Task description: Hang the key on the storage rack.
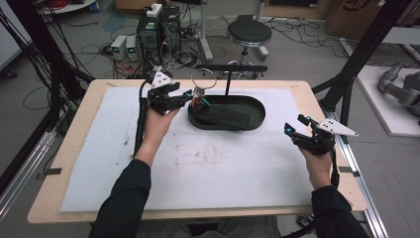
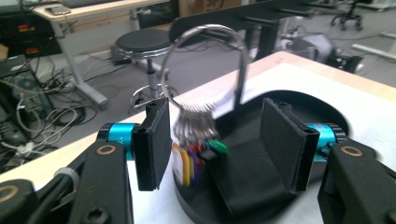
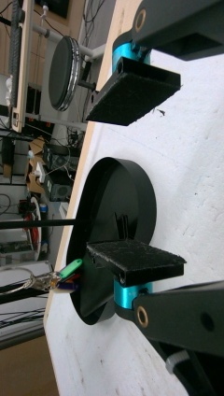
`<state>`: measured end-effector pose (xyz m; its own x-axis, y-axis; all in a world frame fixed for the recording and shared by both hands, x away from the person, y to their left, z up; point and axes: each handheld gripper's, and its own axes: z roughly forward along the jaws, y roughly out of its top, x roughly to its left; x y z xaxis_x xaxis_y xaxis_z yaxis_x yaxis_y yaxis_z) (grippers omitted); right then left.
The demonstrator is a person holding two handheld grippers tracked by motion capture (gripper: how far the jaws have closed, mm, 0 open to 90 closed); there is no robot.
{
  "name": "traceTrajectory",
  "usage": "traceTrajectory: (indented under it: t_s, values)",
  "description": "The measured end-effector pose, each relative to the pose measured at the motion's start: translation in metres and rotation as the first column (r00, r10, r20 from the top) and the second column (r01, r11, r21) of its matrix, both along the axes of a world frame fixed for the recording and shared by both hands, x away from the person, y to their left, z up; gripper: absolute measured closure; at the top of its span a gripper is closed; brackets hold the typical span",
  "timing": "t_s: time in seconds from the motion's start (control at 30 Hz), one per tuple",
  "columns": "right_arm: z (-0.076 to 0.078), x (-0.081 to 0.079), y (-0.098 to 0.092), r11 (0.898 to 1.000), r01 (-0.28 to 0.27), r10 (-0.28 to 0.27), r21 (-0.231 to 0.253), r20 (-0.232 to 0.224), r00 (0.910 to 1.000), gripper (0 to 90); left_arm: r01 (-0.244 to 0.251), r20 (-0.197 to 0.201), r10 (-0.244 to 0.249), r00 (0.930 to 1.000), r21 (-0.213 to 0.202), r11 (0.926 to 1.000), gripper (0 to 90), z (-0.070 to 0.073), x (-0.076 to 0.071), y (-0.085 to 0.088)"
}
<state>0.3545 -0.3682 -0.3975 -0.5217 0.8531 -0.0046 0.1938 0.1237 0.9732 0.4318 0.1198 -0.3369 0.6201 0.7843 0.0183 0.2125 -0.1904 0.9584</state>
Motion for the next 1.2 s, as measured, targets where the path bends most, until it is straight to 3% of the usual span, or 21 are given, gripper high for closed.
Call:
traceTrajectory:
  t_s: [0.3, 0.53, 0.73, 0.93, 1.2]
  values:
    - [0.002, -0.004, -0.002, 1.0, 0.014, -0.014, 0.0, -0.005, 0.9999, 31.5, 0.018, 0.037, -0.018, 0.9992, -0.002, 0.9998, 36.2, -0.014, -0.057, 0.032]
    - [0.001, -0.008, -0.003, 1.0, 0.029, -0.029, -0.003, -0.014, 0.9995, 30.6, 0.029, 0.021, -0.029, 0.9994, 0.002, 0.9996, 29.6, -0.031, -0.086, 0.049]
    - [0.001, -0.01, -0.001, 0.999, 0.031, -0.031, -0.016, -0.02, 0.9993, 30.6, 0.015, 0.03, -0.016, 0.9994, 0.036, 0.9992, 27.8, -0.047, -0.113, 0.065]
    - [0.001, -0.011, -0.001, 0.999, 0.044, -0.044, -0.026, -0.018, 0.9989, 30.5, -0.063, 0.046, 0.063, 0.997, 0.007, 0.998, 27.7, -0.068, -0.126, 0.083]
    - [-0.001, -0.009, 0.003, 0.996, 0.082, -0.083, -0.027, -0.031, 0.9961, 30.6, -0.104, 0.041, 0.104, 0.9938, 0.001, 0.9946, 27.4, -0.078, -0.12, 0.101]
